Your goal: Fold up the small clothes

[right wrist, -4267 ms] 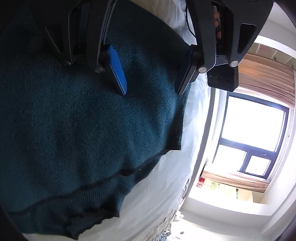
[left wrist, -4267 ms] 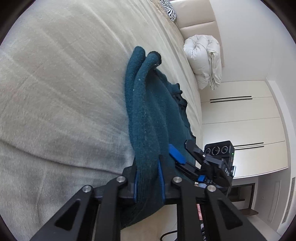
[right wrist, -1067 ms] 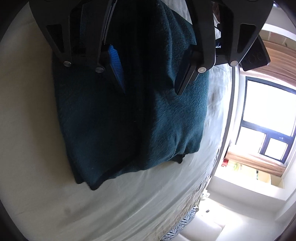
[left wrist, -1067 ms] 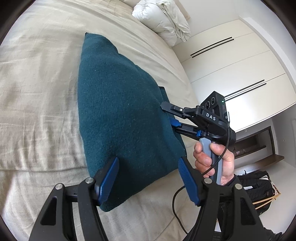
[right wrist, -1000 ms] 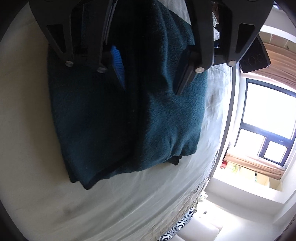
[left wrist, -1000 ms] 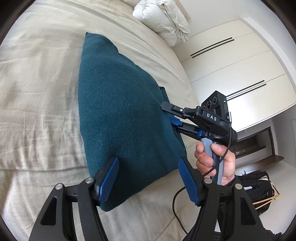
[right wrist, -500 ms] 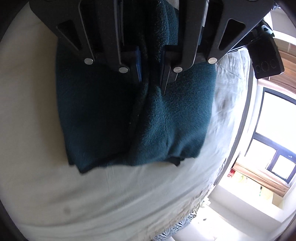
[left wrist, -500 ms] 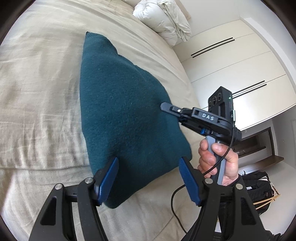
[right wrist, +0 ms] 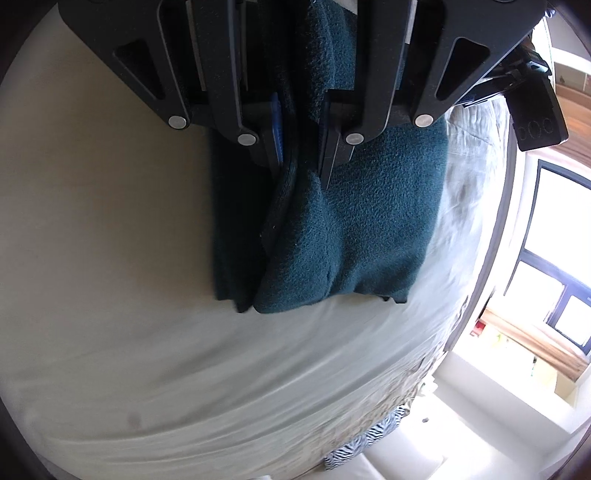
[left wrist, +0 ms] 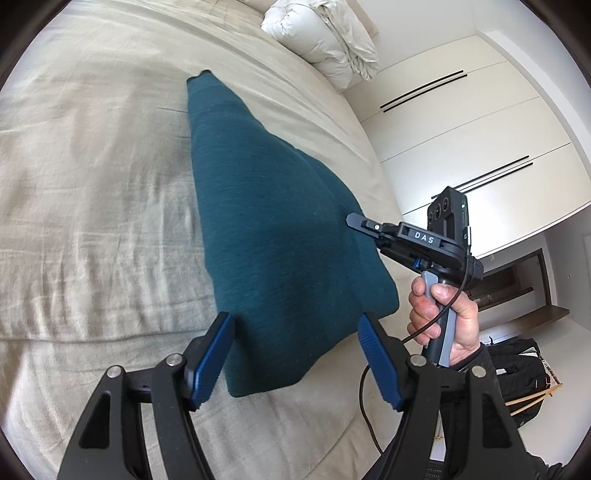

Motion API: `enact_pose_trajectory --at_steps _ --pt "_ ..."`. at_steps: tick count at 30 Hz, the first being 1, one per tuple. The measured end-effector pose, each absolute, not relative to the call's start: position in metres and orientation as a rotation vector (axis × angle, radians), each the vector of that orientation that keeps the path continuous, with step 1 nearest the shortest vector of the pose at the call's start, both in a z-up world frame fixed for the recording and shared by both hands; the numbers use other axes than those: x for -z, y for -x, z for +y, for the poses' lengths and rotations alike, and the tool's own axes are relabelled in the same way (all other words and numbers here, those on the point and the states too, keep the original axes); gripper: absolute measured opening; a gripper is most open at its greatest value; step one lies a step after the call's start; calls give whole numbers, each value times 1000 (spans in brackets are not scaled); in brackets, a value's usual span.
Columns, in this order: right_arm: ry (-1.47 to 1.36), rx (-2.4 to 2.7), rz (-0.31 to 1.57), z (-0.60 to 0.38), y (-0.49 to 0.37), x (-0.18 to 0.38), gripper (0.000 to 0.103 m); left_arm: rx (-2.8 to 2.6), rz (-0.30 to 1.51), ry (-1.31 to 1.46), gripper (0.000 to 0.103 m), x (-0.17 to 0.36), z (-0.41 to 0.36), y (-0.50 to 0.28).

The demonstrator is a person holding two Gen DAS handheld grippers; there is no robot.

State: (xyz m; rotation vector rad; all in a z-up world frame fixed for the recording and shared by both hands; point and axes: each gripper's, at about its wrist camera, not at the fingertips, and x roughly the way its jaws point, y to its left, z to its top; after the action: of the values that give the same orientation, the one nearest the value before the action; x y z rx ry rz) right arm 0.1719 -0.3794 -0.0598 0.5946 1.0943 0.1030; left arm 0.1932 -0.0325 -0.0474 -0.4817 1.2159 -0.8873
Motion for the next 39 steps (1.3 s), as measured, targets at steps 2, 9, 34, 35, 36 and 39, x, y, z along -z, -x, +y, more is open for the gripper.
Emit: enact_pose_trajectory --at_steps 2,9,34,35,36,39 --pt "-599 -94 1099 -385 -169 63 14 888 1214 477 71 45 -35 -192" --pt "-626 -92 1119 -389 -169 80 14 893 1207 440 71 37 -50 -194" --pt "-628 -106 1037 -363 -148 80 44 818 1155 245 47 38 -141 -278" --pt "-646 -109 1038 -366 -147 86 39 813 1149 236 43 43 -141 -277" --pt "-655 -108 1030 -371 -145 92 35 816 1143 236 43 46 -141 -276" --pt "-679 -126 998 -378 -139 96 34 821 1132 225 42 51 -140 -275"
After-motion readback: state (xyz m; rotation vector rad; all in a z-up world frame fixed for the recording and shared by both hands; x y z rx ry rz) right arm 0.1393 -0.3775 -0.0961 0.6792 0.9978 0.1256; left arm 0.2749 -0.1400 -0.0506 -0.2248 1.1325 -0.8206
